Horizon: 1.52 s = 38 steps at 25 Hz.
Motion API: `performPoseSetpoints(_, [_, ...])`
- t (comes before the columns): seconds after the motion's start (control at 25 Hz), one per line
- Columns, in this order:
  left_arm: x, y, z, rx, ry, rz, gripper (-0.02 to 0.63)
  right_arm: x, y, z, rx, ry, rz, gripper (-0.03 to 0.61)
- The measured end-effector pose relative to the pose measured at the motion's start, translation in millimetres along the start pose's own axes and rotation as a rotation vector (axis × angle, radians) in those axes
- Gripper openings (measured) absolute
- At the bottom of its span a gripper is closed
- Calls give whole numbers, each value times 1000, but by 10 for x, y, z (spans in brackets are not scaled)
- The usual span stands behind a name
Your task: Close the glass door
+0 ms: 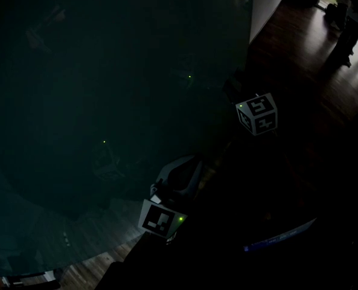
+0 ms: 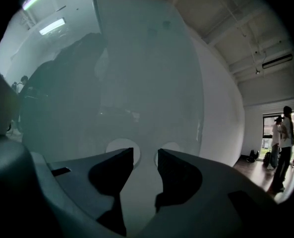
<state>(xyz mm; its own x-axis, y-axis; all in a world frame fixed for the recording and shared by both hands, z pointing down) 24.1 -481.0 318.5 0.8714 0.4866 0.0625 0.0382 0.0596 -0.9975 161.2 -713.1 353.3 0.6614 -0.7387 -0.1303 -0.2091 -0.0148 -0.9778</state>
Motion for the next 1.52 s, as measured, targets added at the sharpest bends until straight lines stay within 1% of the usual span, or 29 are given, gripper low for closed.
performPoseSetpoints(0.08, [-13,-5,4,2,0,-6,2,-7,-3,-7,6,8,-11,137])
performPoseSetpoints(0.2, [5,20,-9,9,-3,-10,2,15,-1,27,4,8,-52,132])
performPoseSetpoints(0.48, [-134,28,-142,16,-3,-12,2,163,6,-98,19,-41,-88,117])
performPoseSetpoints(0.64, [-25,8,-115,13,-10,-26,2,190,-46,57,11,-58,-97,115])
performPoseSetpoints(0.76, [76,-2,-75,28,-19,-24,2,177,-105,199,13,-74,-99,110])
performPoseSetpoints(1.08, [67,24,-34,35,-47,-20,2,163,-143,311,7,-128,-109,106])
performPoseSetpoints(1.28, [138,76,-5,37,-61,-12,2,146,-152,449,-10,-139,-117,106])
performPoseSetpoints(1.44, [231,102,37,37,-86,-1,2,102,-175,621,-18,-157,-121,106])
performPoseSetpoints(1.52, [344,112,98,45,-100,2,2,60,-195,786,-14,-173,-120,106])
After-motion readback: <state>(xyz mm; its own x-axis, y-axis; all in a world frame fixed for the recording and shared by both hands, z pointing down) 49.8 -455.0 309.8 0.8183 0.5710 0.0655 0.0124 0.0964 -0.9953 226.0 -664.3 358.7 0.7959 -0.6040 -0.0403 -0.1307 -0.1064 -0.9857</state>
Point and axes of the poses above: the fingertips, and each gripper's own axes: z backward along the fingers, x to its right, y out of its top, the point moved 4 cm from there along z, backward along the fingers, and after that the axes turned 14 degrees about y, right-handed, at the moved point
